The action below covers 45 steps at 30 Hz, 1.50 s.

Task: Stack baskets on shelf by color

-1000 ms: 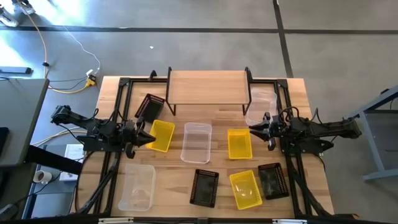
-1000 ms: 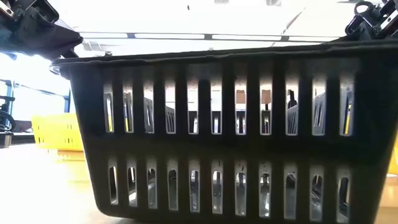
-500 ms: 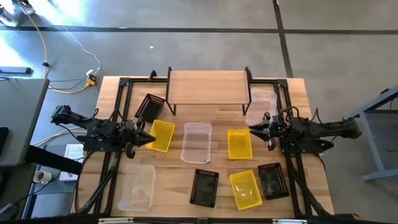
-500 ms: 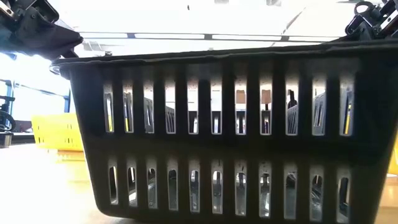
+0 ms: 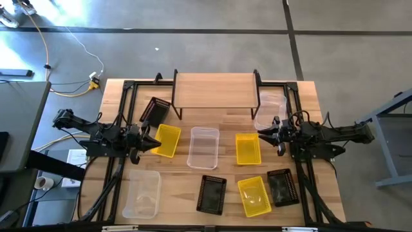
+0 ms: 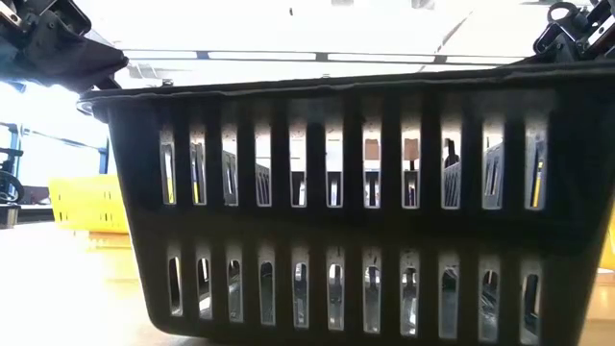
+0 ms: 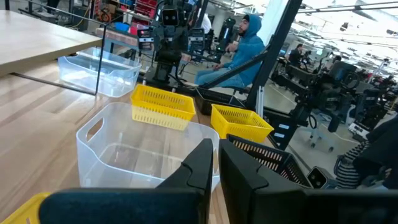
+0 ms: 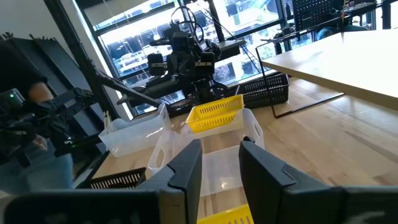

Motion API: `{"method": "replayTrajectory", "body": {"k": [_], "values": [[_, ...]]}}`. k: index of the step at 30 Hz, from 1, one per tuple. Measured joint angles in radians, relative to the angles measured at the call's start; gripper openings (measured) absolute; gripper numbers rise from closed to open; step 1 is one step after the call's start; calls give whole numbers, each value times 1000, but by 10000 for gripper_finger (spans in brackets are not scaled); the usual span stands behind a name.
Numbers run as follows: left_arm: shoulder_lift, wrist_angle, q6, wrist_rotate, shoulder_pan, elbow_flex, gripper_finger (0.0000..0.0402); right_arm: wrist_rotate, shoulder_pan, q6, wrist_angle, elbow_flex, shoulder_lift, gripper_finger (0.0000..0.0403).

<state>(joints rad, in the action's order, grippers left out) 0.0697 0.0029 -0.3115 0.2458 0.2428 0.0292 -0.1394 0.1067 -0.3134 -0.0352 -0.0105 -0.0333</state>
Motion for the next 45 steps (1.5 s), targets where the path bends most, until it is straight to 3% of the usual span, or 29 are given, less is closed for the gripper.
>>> {"method": "replayTrajectory", "body": {"k": [27, 45], "values": [[0, 2, -2, 25, 0, 0, 19, 0, 0, 0, 0, 0, 0, 92], [0, 47, -216, 60, 0, 0, 19, 0, 0, 0, 0, 0, 0, 92]]}}
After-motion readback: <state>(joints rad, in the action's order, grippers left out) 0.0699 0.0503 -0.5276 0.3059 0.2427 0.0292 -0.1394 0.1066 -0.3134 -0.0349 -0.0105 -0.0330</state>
